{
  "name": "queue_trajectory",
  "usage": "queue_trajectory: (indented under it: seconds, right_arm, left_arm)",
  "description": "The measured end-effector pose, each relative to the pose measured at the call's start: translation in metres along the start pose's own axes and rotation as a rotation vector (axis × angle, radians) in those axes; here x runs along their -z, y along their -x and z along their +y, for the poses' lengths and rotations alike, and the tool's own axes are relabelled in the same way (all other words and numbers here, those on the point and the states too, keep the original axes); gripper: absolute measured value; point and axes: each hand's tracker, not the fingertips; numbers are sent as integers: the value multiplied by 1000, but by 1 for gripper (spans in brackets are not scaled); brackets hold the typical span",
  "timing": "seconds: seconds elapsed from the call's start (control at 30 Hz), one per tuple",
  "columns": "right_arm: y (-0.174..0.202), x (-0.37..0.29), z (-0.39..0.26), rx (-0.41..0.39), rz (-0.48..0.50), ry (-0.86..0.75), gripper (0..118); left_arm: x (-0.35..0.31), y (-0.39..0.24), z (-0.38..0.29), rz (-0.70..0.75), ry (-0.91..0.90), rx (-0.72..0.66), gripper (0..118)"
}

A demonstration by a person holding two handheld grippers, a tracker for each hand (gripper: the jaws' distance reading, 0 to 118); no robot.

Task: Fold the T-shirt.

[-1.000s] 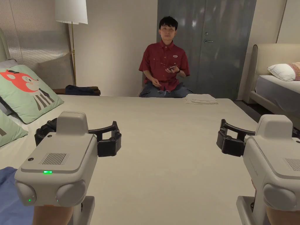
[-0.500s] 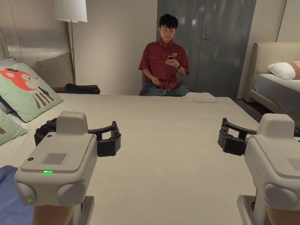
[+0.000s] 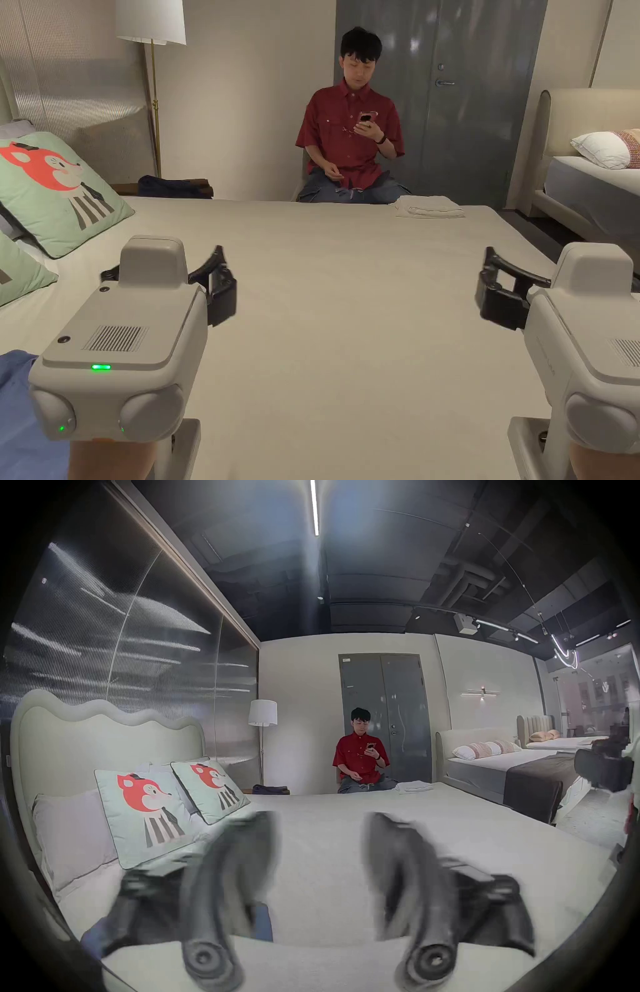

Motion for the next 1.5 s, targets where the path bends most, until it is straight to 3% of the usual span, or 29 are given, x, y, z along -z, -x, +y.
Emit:
queue_trajectory:
  seconds: [0.07,0.1,0.2,0.43,0.87,1.1,1.27,1.3,1.33,1.37,1.4,1.43,1.47,1.5]
  right_arm:
    - [0,-1,0,-15,-20,0,46]
    - [1,0,0,-19,-42,7,0]
    - [-8,2,0,15,-19,28,0]
    - [1,6,0,8,-3,26,0]
    - [151,33,3,34,335,20,0]
    - [192,43,-5,24,398,46,0]
    - [204,55,-19,-2,403,89,0]
    - [206,58,-22,-9,402,98,0]
    - [209,61,-25,-14,399,107,0]
    - [211,64,-28,-18,398,116,0]
    - [213,68,-31,-20,398,128,0]
    - [215,70,-34,-22,399,138,0]
    - [217,73,-37,-25,400,148,0]
    - [219,76,-41,-32,402,155,0]
  left_arm:
    - [1,-3,0,11,3,11,10]
    - [0,-3,0,14,-1,12,0]
    - [-2,-2,1,-19,2,-2,0]
    - [-5,11,3,16,4,-8,0]
    - [-60,153,-2,392,64,13,0]
    - [-51,179,-33,412,154,15,0]
    - [-19,190,-76,327,358,-49,0]
    - [-12,192,-87,308,406,-68,8]
    - [-5,194,-97,302,447,-89,26]
    - [3,197,-107,297,504,-119,53]
    - [11,201,-119,271,555,-149,86]
    - [17,203,-128,258,596,-169,105]
    - [25,206,-139,242,655,-191,113]
    - [30,207,-147,232,704,-205,112]
